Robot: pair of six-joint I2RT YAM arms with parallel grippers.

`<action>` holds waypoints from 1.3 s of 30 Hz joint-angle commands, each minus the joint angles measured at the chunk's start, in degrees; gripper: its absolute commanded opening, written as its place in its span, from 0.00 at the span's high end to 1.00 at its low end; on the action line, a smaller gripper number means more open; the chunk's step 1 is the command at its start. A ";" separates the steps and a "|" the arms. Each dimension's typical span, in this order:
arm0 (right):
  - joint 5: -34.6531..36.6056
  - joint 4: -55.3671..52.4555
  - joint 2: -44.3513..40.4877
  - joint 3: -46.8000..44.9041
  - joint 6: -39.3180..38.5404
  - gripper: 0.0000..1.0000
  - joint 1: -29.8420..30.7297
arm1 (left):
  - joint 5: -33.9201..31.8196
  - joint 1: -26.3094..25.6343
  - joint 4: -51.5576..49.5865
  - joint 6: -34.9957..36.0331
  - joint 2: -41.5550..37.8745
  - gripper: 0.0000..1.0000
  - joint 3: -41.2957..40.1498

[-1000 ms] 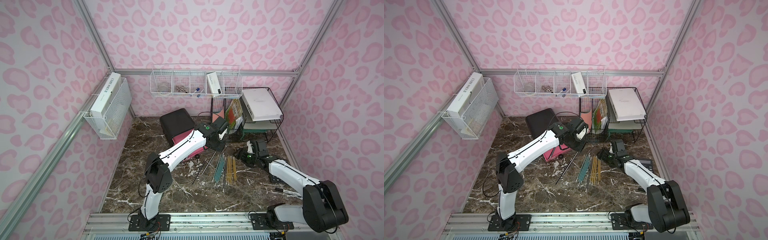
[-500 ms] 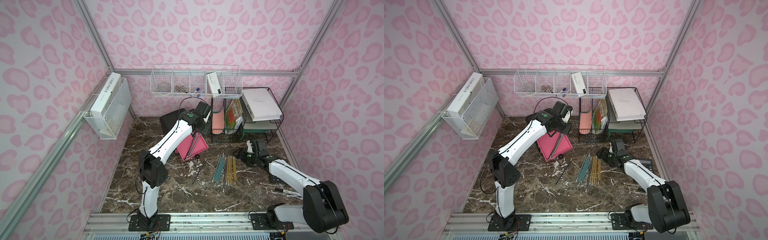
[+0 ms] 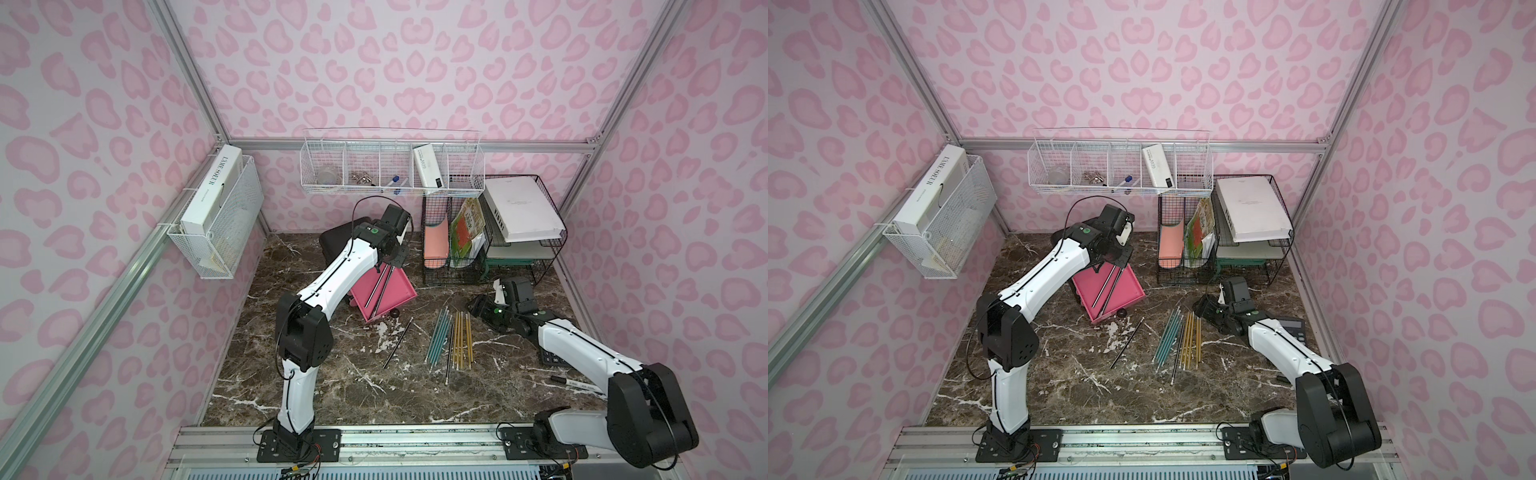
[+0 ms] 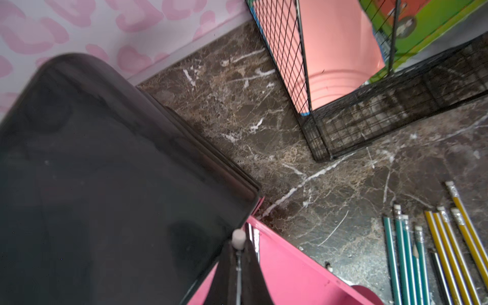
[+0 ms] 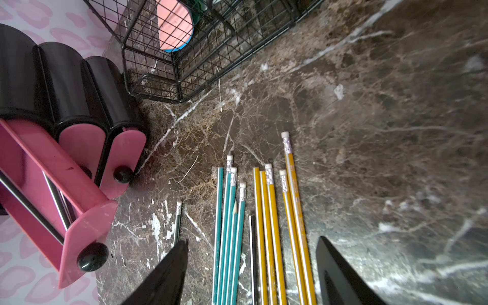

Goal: Please place the pencils in the drawer according to their color
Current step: Place the pencil in the drawer.

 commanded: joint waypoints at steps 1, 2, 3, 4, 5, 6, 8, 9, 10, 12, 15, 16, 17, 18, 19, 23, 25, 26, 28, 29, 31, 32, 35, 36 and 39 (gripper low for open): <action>0.28 0.77 0.13 0.49 0.21 0.31 0.20 | 0.02 0.13 2.00 -0.29 -1.70 1.00 -2.30; 0.20 0.85 0.26 0.58 0.21 0.31 0.20 | 0.10 0.13 2.07 -0.50 -1.92 1.00 -2.87; 0.19 0.90 0.31 0.56 0.22 0.31 0.17 | 0.10 0.13 2.17 -0.75 -2.20 1.00 -3.55; 0.22 0.84 0.38 0.62 0.22 0.31 0.26 | -0.09 0.13 2.30 -0.94 -2.53 1.00 -4.17; 0.25 0.87 0.45 0.75 0.22 0.31 0.36 | -0.11 0.10 2.45 -1.04 -2.76 1.00 -4.70; 0.15 0.93 0.50 0.71 0.22 0.31 0.38 | -0.11 0.13 2.67 -1.11 -3.03 1.00 -5.18; 0.11 1.06 0.62 0.82 0.22 0.31 0.46 | -0.37 0.13 2.69 -1.12 -3.39 1.00 -5.44; 0.16 1.07 0.63 0.86 0.22 0.31 0.43 | -0.59 0.09 2.51 -1.15 -3.35 1.00 -5.27; 0.09 1.07 0.72 0.93 0.22 0.31 0.48 | -0.66 0.07 2.33 -0.99 -3.37 1.00 -5.09; 0.02 1.09 0.80 1.01 0.22 0.31 0.48 | -0.79 0.13 1.69 -0.88 -3.38 0.96 -4.26; 0.06 1.04 0.89 1.19 0.22 0.31 0.57 | -0.52 0.10 0.69 -0.17 -3.37 0.65 -2.57; 0.03 1.07 0.85 1.24 0.16 0.31 0.57 | -0.43 0.13 0.70 0.14 -3.55 0.56 -2.08; 0.01 1.08 0.82 1.28 0.14 0.31 0.57 | -0.51 0.13 0.63 0.19 -3.67 0.50 -1.57; -0.05 1.17 0.83 1.34 0.16 0.31 0.57 | -0.59 0.13 0.22 0.28 -3.90 0.42 -0.73; -0.07 1.21 0.84 1.31 0.22 0.31 0.57 | -0.53 0.13 -0.33 0.36 -4.09 0.38 0.24; -0.29 1.57 0.98 1.31 0.22 0.31 0.57 | -0.16 0.12 -2.55 0.20 -5.38 0.32 3.30; -0.45 2.00 1.02 1.27 0.40 0.31 0.59 | 0.21 0.13 -3.42 0.00 -6.79 0.31 3.90; -0.66 2.29 1.02 1.14 0.53 0.31 0.67 | 0.58 0.13 -3.92 -0.16 -7.51 0.30 4.00; -0.82 2.66 1.14 1.11 0.58 0.31 0.66 | 2.42 -0.02 -5.08 -0.43 -9.37 0.29 3.41; -0.85 2.77 1.15 0.97 0.58 0.31 0.67 | 4.03 -0.04 -5.31 -0.17 -10.51 0.28 2.59; -0.97 3.01 1.22 0.88 0.49 0.31 0.74 | 6.15 -0.75 -5.67 -0.67 -13.03 0.26 -0.31; -1.12 3.18 1.24 0.79 0.40 0.31 0.66 | 6.67 -1.38 -5.69 -0.60 -14.42 0.26 -2.30; -1.34 3.90 0.82 -0.14 0.31 0.31 0.71 | 6.09 -4.35 -5.42 -1.80 -18.82 0.21 -9.20; -1.45 4.57 0.65 -0.73 0.48 0.31 0.68 | 5.87 -5.44 -5.09 -2.57 -20.47 0.20 -12.01; -1.73 5.81 0.90 -1.79 0.71 0.31 0.71 | 5.08 -9.18 -3.19 -5.94 -24.51 0.16 -20.87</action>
